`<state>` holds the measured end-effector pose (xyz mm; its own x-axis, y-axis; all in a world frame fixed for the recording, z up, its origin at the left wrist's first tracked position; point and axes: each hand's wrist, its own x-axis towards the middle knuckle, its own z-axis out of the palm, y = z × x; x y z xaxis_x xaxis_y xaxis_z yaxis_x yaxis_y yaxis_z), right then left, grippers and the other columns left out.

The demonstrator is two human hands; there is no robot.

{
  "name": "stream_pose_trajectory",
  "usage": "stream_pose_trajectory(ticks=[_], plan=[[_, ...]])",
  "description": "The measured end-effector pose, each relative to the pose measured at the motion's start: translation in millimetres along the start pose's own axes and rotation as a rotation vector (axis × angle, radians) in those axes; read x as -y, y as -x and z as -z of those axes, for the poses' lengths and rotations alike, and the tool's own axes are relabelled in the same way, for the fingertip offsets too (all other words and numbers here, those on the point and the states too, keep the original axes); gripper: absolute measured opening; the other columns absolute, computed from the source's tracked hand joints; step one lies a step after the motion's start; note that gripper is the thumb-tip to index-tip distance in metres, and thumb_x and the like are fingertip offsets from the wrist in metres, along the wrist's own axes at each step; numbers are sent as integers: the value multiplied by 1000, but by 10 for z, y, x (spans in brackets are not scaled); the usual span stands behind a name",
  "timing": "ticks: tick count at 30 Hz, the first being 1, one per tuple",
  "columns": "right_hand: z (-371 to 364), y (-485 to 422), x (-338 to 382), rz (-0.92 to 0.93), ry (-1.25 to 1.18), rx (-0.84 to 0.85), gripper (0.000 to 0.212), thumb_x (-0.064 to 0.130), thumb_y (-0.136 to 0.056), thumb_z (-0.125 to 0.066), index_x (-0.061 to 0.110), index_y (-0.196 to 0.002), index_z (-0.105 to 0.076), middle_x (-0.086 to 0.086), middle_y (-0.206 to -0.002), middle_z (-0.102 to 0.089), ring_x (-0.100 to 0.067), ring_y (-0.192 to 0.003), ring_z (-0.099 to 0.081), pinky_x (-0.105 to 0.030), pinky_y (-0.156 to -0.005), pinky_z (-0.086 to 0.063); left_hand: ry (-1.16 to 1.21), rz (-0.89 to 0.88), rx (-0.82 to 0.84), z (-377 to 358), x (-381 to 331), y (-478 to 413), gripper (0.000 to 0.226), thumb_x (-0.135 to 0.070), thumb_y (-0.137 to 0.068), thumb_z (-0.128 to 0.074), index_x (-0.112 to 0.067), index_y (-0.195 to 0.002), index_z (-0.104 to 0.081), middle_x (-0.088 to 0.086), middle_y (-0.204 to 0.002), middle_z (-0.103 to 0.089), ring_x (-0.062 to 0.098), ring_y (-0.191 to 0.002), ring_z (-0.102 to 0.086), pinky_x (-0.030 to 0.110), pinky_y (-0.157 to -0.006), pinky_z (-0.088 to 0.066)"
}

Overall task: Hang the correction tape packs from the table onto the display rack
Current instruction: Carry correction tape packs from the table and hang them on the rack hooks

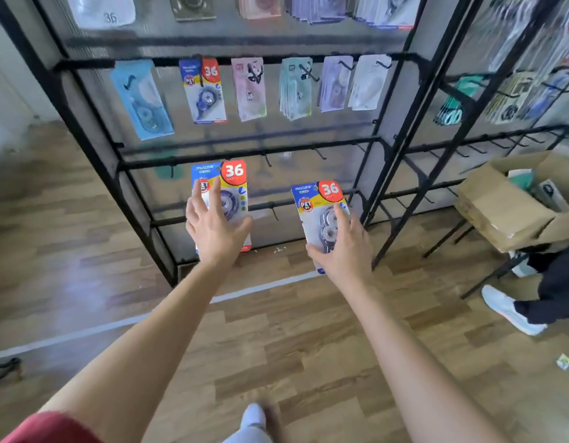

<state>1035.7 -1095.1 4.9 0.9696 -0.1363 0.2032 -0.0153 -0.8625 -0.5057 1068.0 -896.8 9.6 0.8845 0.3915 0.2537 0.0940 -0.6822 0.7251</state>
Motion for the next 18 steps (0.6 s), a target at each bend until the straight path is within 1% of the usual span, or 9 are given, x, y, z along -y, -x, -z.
stream_pose_trajectory(ticks=[3,5,8,10,14,18], plan=[[-118,-437,39,42,-38,-1,84,35,-76,-71,15,-145,-29,-13,-138,-39,-32,-121,-43,-43,-99,-38,-13,-19,-42,-140,-48,-398,81,-22,-75,-71,-27,-146,-35,4,-157,-18,32,-141,-16,44,-111,-18],[-202,-724,77,63,-76,-8,83,33,-75,-72,13,-144,-31,-14,-135,-41,-32,-119,-44,-45,-97,-40,-23,-36,-63,-216,-82,-681,79,-23,-77,-72,-27,-147,-34,4,-157,-18,31,-143,-14,43,-112,-16],[-312,-1136,152,85,-121,-22,82,30,-74,-74,10,-142,-35,-15,-132,-45,-32,-118,-44,-42,-99,-39,-31,-47,-79,-287,-144,-1083,76,-25,-80,-70,-28,-147,-34,4,-157,-18,30,-144,-12,42,-113,-14],[-371,-1377,200,114,-152,-26,81,28,-73,-75,8,-142,-37,-16,-132,-45,-33,-119,-44,-42,-99,-39,-46,-48,-87,-317,-182,-1315,74,-22,-81,-69,-29,-146,-35,4,-158,-17,29,-144,-10,42,-114,-13],[-461,-1806,280,160,-147,-4,81,29,-73,-75,9,-142,-37,-15,-133,-46,-33,-118,-44,-40,-97,-38,-70,-28,-111,-367,-241,-1692,71,-20,-82,-67,-28,-145,-37,4,-158,-16,28,-145,-8,42,-114,-13],[-511,-2144,332,215,-174,38,82,29,-74,-76,9,-142,-36,-16,-135,-44,-33,-122,-44,-46,-97,-40,-108,-39,-132,-473,-297,-1954,68,-20,-83,-66,-28,-144,-38,5,-157,-17,29,-144,-9,43,-114,-14]])
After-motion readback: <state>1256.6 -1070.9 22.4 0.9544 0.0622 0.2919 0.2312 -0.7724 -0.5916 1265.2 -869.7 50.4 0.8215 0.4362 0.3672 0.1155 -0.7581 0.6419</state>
